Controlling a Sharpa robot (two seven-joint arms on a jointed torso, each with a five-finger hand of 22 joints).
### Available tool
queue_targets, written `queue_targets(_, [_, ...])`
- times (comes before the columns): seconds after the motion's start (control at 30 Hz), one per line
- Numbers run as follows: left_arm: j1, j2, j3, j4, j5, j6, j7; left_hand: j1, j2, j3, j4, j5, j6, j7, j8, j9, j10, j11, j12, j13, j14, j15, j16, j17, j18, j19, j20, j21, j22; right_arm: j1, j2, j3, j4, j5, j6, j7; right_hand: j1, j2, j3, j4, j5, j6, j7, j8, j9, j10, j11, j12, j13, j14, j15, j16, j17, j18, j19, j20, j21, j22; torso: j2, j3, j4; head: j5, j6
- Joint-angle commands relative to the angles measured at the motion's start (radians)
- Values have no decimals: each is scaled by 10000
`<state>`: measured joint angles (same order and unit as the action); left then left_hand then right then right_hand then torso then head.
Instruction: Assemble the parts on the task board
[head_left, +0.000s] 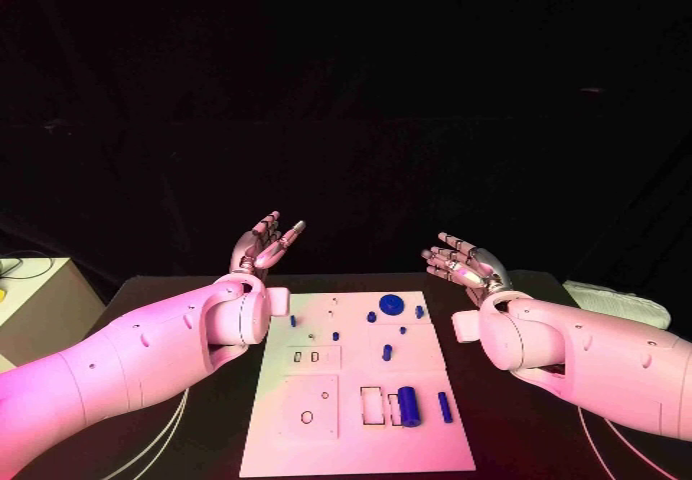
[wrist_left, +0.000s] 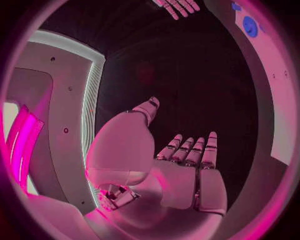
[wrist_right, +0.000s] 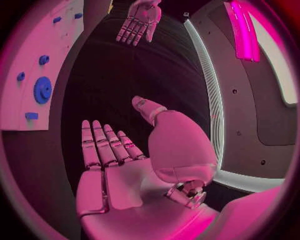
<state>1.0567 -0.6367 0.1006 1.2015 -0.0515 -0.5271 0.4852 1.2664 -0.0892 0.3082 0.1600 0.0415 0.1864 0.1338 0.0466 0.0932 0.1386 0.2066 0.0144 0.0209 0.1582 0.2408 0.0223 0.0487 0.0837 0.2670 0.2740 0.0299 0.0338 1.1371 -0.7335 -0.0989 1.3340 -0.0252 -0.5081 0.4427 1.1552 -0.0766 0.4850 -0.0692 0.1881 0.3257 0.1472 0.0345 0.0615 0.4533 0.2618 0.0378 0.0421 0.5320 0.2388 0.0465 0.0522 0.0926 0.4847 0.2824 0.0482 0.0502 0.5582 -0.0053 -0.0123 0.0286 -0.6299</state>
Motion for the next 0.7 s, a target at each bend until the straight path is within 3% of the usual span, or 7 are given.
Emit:
queue_targets(0.03, [28,162,85,-381,-611,1656,-35,591,-7,61,143,65,183,1366,109,61,166,204,93,29,779,189,224,207,228,860,170,261,134,125,81,-93,-322,-462,1982,-439,608,-59,219,-247,-25,527,1517,157,86,567,20,100,50,575,16,118,76,273,501,64,149,73,1,-2,-2,0,2])
queue_targets(0.17, [35,264,155,-637,-685,1915,-49,752,76,-37,288,66,822,1538,364,299,1647,510,363,186,3737,-6,1237,951,406,4198,149,1198,573,235,142,-212,-619,-547,2496,-558,1001,-99,264,-561,-256,2022,1471,527,341,2144,-117,246,139,2864,-243,584,359,549,2523,51,659,311,1,-2,-2,0,2])
queue_targets(0.27, [35,267,157,-646,-688,1924,-49,828,124,-34,304,66,2331,1525,984,835,5304,444,1273,569,5879,-334,2147,1510,801,5317,118,1742,734,267,159,-247,-705,-572,2644,-593,1274,-158,284,-798,-237,3368,1321,879,566,3994,-332,435,245,3735,-539,867,472,850,3652,-18,1268,508,1,-2,-2,0,2])
queue_targets(0.3, [-2,-316,182,-476,-1283,3009,-407,911,123,0,254,74,3544,1434,1496,1239,6473,236,1569,633,6699,-597,2554,1755,981,5993,66,2081,843,355,256,-242,-1492,-5779,2055,-587,1491,-182,231,-974,-211,4823,1140,1285,820,4762,-554,568,257,4459,-829,1162,586,907,4627,-312,1894,765,74,10,-84,-5,-297])
queue_targets(0.37, [-2,-482,180,-315,-1508,3178,-489,1021,128,71,180,81,5203,1235,2239,1757,7634,-76,2009,789,7938,-973,3256,2158,1013,6913,-277,2607,1049,408,291,-240,-1537,-6670,1895,-648,1637,-184,21,-1086,-202,5118,1013,1380,850,5111,-690,540,222,4843,-1033,1278,646,870,5255,-611,2484,1058,136,38,-109,28,-295])
queue_targets(0.53, [-1,-1125,217,521,-2168,3575,-743,1266,-120,415,73,89,6479,726,2894,2108,9409,-715,2553,1008,9540,-1677,4673,3220,1009,8319,-1022,3684,1539,624,375,-236,-1519,-9162,1519,-1037,1763,-168,-272,-1353,175,6244,633,1560,941,6755,-1168,358,224,6874,-1746,1815,1190,700,5705,-1445,5186,2804,358,82,-140,22,-314])
queue_targets(0.7, [-3,-1631,334,1274,-2628,3741,-899,1327,-336,804,23,103,6696,487,3269,2532,9859,-942,2803,1261,9813,-2002,6796,4960,956,8830,-1427,5018,2337,839,444,-234,-1444,-10811,1401,-1583,1587,-286,49,-1475,298,6763,418,1560,1053,7478,-1477,272,240,8290,-2158,2413,1915,885,5915,-1672,7071,4079,567,101,-82,2,-268])
